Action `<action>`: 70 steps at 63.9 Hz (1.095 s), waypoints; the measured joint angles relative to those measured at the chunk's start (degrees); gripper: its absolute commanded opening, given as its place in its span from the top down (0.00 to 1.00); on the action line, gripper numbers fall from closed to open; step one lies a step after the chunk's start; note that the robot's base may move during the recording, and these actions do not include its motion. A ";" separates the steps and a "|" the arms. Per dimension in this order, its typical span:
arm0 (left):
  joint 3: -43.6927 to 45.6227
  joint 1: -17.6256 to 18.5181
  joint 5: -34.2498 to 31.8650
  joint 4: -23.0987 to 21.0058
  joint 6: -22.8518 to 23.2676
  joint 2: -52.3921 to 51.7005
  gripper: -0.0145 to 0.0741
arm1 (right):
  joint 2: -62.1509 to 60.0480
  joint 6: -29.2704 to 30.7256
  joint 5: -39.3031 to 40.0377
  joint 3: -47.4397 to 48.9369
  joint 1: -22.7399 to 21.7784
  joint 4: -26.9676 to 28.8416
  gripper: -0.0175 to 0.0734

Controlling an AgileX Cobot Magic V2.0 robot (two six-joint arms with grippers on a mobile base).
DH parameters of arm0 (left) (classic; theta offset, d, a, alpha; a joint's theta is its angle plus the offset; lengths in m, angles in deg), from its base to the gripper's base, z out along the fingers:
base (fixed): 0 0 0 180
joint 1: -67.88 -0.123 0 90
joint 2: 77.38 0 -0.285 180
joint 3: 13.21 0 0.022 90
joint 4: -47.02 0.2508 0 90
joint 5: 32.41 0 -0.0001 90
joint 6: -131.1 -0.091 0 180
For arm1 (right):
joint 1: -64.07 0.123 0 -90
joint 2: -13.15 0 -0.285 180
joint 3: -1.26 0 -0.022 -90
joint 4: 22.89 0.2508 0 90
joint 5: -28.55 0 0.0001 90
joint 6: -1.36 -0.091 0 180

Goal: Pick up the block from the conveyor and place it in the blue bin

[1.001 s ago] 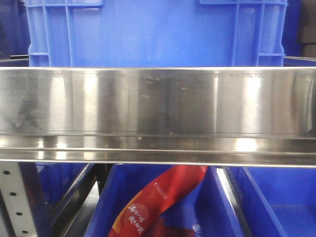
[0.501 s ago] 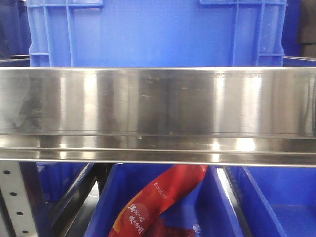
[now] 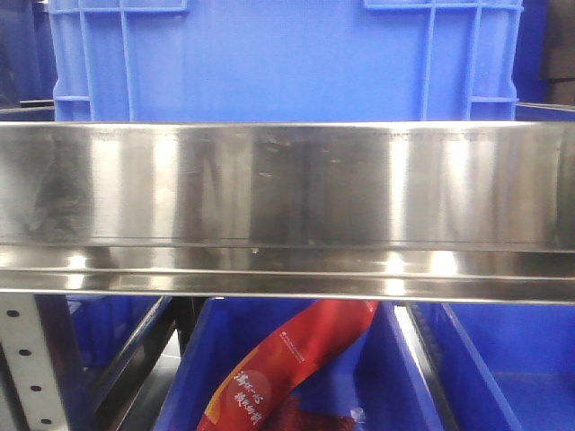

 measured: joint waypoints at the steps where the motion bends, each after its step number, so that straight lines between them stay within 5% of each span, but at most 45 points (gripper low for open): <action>1: -0.30 0.00 -0.40 -0.08 0.00 -0.16 0.96 | 0.00 0.00 0.22 -0.22 0.00 0.00 0.99; 61: -1.19 0.00 -2.10 -0.76 0.00 -0.73 0.96 | -0.26 0.00 2.30 -0.95 0.00 0.00 0.99; 70: -2.67 -2.96 -2.45 -0.76 0.00 -3.67 0.96 | -0.26 0.00 2.30 -0.95 0.00 0.00 0.99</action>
